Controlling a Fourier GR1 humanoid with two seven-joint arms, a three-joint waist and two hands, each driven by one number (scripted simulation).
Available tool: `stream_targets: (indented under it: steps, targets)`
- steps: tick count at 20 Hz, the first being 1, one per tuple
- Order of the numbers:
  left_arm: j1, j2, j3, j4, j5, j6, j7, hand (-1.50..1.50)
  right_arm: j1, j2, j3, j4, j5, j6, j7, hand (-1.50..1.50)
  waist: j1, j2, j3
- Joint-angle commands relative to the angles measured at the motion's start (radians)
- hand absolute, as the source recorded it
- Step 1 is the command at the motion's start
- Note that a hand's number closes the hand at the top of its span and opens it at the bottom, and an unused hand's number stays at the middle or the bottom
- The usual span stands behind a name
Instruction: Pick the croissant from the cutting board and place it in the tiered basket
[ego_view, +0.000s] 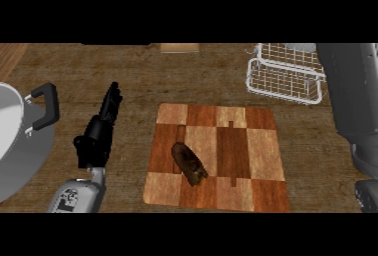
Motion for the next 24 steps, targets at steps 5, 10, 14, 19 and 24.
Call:
stream_targets:
  steps: [5,10,14,19,24]
  targets:
    - [0.045,0.023,-0.008,-0.067,0.005,-0.034,0.015,0.0,0.007,0.021,-0.174,0.075,-0.104,-0.234,0.007,-1.5,0.012,0.0,0.0]
    - [0.006,-0.023,-0.016,-0.016,-0.039,0.027,0.027,0.0,0.052,0.04,-0.227,-0.006,-0.166,-0.373,-0.027,-1.5,-0.003,-0.001,0.001]
    - [0.035,0.012,-0.003,-0.077,-0.017,-0.009,0.044,0.0,0.079,0.013,-0.266,-0.101,-0.155,-0.491,0.014,-1.5,-0.004,-0.005,0.001]
    - [0.038,0.003,0.012,-0.069,-0.025,0.016,0.055,0.0,0.188,-0.061,-0.342,-0.319,-0.2,-0.403,0.104,-1.5,-0.032,-0.012,0.001]
    - [0.069,-0.004,0.002,-0.096,-0.023,0.014,0.057,0.0,0.392,-0.003,-0.421,-0.67,-0.313,-0.335,0.137,-1.5,-0.059,-0.024,0.002]
